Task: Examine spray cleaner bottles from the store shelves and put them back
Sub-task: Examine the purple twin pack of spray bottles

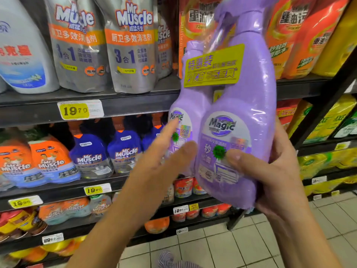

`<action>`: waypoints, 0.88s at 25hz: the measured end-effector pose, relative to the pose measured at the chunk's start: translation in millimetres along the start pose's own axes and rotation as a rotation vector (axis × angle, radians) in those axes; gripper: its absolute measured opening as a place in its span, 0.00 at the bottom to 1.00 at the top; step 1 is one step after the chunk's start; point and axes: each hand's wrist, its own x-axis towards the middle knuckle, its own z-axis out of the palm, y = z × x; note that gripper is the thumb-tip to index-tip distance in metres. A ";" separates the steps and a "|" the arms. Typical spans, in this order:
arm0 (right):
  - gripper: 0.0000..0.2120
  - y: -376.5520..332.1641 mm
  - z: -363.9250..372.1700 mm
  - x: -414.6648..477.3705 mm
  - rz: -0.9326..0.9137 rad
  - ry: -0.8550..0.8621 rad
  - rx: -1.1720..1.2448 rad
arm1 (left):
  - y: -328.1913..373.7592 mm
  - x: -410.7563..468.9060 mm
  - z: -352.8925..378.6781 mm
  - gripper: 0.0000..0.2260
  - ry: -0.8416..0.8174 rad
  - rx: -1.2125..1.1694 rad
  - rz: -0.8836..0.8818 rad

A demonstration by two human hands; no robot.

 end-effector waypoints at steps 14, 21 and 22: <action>0.17 11.3 15.7 13.9 0.077 -0.630 -0.645 | -15.0 11.2 20.2 0.35 0.074 -0.818 -0.222; 0.43 19.2 -40.1 33.1 0.216 -0.277 -0.406 | -22.0 -2.5 -5.7 0.21 0.006 -1.143 -0.108; 0.43 26.7 -38.6 31.0 0.357 -0.287 -0.211 | -25.3 -2.2 -5.3 0.20 -0.012 -1.134 -0.085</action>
